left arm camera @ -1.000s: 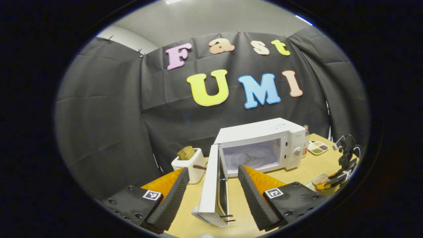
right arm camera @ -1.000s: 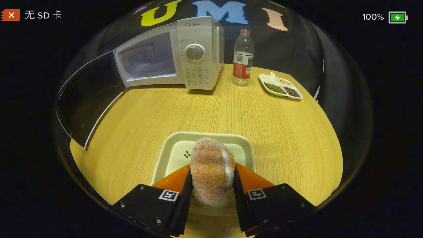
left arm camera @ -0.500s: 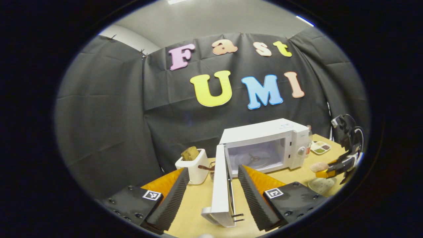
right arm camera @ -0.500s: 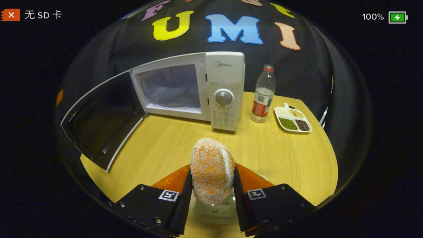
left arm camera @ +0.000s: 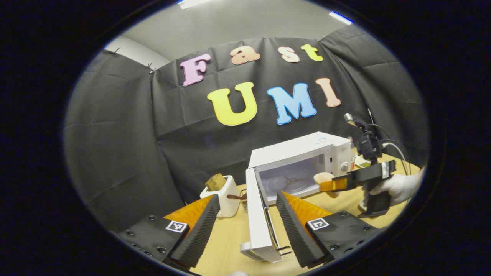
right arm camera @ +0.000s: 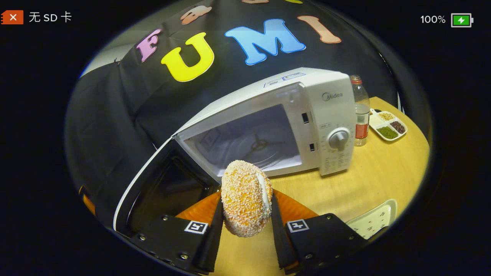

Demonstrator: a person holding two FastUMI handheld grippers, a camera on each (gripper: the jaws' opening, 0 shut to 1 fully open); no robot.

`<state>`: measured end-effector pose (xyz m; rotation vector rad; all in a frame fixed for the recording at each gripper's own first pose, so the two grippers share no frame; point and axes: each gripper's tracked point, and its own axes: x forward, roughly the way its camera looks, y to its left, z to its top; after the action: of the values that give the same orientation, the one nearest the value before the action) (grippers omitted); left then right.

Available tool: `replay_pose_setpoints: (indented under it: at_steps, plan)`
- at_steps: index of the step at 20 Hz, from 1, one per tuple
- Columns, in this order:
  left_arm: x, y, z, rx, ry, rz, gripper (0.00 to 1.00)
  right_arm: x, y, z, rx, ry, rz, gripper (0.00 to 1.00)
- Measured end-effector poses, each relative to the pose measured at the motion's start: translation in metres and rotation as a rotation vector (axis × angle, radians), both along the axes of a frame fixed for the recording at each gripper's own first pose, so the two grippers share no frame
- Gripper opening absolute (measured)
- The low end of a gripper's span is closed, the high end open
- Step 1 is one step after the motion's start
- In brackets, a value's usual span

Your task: Open the microwave oven with the left hand, put the food in, and close the microwave oven.

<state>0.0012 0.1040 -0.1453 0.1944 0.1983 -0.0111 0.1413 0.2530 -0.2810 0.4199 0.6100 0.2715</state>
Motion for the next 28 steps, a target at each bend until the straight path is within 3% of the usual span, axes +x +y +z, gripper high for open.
replay_pose_setpoints:
  at_steps: [3, 8, 14, 15, 17, 18, 21, 24, 25, 26, 28]
  plan:
    - [0.006, 0.000, -0.003, -0.016, 0.000, -0.011, 0.94, 0.033, 0.023, -0.010, 0.049, -0.002, -0.060, 0.60]
    - [0.014, 0.006, -0.007, -0.012, -0.009, -0.014, 1.00, 0.102, 0.038, -0.025, 0.115, -0.025, -0.206, 0.60]
    - [0.016, 0.016, -0.021, -0.005, -0.008, -0.018, 0.98, 0.159, 0.025, -0.032, 0.086, -0.132, -0.370, 0.60]
    - [0.016, 0.017, -0.025, 0.000, -0.004, -0.021, 0.94, 0.165, 0.024, -0.034, 0.075, -0.149, -0.388, 0.60]
    - [0.015, 0.018, -0.029, 0.012, -0.008, -0.025, 0.94, 0.175, 0.029, -0.039, 0.051, -0.174, -0.403, 0.60]
    - [0.015, 0.020, -0.032, 0.025, -0.004, -0.027, 1.00, 0.182, 0.029, -0.039, 0.036, -0.191, -0.415, 0.60]
    - [0.015, 0.026, -0.037, 0.054, -0.004, -0.025, 0.97, 0.188, 0.021, -0.040, -0.042, -0.227, -0.462, 0.61]
    - [0.016, 0.026, -0.034, 0.028, -0.010, -0.030, 0.94, 0.184, 0.018, -0.036, -0.104, -0.266, -0.458, 0.74]
    - [0.016, 0.029, -0.031, 0.031, -0.016, -0.027, 1.00, 0.181, 0.016, -0.033, -0.131, -0.288, -0.461, 0.78]
    - [0.017, 0.031, -0.029, 0.033, -0.018, -0.024, 0.97, 0.181, 0.012, -0.032, -0.149, -0.292, -0.461, 0.97]
    - [0.017, 0.031, -0.026, 0.029, -0.020, -0.026, 1.00, 0.184, 0.013, -0.041, -0.122, -0.263, -0.457, 0.96]
